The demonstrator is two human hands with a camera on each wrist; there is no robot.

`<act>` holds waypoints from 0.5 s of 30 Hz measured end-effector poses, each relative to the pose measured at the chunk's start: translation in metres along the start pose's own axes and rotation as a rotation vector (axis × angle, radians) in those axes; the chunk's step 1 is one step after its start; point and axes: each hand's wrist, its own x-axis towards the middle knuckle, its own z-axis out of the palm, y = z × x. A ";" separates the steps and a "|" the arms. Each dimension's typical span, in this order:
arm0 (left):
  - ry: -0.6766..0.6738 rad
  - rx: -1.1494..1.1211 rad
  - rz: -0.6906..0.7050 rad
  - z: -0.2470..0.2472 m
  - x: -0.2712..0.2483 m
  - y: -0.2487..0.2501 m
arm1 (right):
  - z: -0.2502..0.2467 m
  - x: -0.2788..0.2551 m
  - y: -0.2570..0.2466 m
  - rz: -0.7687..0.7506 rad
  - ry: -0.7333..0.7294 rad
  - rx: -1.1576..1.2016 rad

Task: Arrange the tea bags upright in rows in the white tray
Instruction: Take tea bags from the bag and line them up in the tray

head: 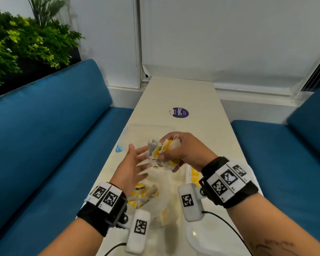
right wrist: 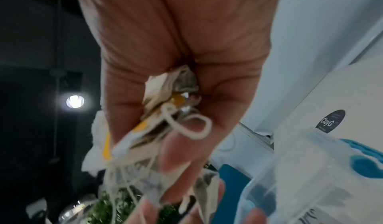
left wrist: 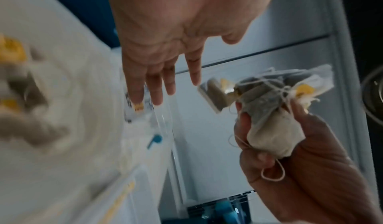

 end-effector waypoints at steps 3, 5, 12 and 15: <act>-0.179 -0.233 -0.118 0.029 -0.002 -0.007 | -0.015 -0.011 -0.003 0.026 -0.054 -0.031; -0.286 -0.329 -0.169 0.047 -0.004 -0.016 | -0.023 -0.014 0.005 0.059 -0.038 -0.157; -0.198 -0.445 -0.215 0.105 -0.015 -0.054 | -0.037 -0.029 0.056 0.050 -0.063 -0.675; -0.124 -0.437 -0.232 0.118 -0.016 -0.071 | -0.041 -0.037 0.075 0.056 -0.068 -0.621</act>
